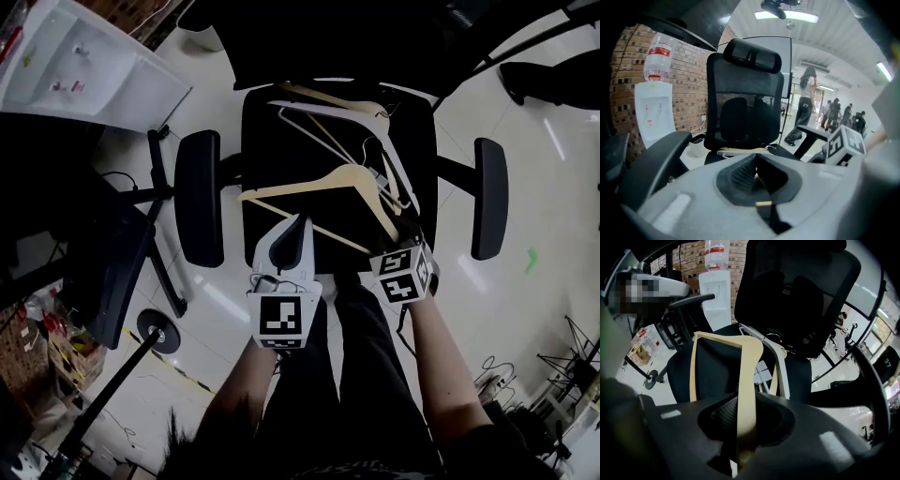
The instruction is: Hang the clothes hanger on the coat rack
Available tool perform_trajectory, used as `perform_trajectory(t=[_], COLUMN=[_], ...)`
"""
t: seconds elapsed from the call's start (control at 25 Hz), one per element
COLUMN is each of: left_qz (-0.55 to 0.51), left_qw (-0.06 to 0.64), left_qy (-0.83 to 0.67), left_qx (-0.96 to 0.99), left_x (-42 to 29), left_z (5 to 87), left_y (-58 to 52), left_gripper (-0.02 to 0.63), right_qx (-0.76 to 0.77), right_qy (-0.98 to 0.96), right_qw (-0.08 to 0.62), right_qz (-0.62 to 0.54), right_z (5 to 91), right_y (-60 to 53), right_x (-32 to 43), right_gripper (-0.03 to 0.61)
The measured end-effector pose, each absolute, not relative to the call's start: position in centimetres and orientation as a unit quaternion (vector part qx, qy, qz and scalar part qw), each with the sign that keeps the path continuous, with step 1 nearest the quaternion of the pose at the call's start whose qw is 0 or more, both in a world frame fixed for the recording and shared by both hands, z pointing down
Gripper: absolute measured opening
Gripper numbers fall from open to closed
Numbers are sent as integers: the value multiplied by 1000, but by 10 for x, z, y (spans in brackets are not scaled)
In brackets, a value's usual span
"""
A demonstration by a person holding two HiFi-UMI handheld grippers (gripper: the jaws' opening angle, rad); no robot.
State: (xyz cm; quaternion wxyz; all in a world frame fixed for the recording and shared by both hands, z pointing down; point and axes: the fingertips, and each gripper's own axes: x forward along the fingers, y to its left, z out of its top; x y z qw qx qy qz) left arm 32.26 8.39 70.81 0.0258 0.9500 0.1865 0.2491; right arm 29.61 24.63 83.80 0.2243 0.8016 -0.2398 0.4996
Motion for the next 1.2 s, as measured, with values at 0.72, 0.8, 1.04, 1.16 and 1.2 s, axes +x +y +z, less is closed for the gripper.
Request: perform_trajectory(t=[0.72, 0.8, 1.04, 1.16, 1.2], left_qz=[143, 131, 101, 87, 86], left_qw=[10, 2, -33, -42, -51], left_qy=[107, 99, 69, 53, 47], left_qx=[984, 986, 992, 994, 994], left_x=[312, 311, 297, 285, 280], left_z=[543, 520, 469, 438, 429], left_y=[78, 74, 67, 63, 62], left_gripper=[5, 5, 5, 5, 5], right_qx=[860, 864, 874, 868, 864], right_qy=[-252, -265, -308, -368, -389], right_qw=[200, 200, 225, 214, 211], right_qz=[396, 379, 303, 255, 239], right_z=[666, 646, 576, 539, 528], right_y=[285, 287, 280, 255, 246], right_x=[316, 318, 324, 324, 321], right_gripper=[87, 87, 87, 87, 87])
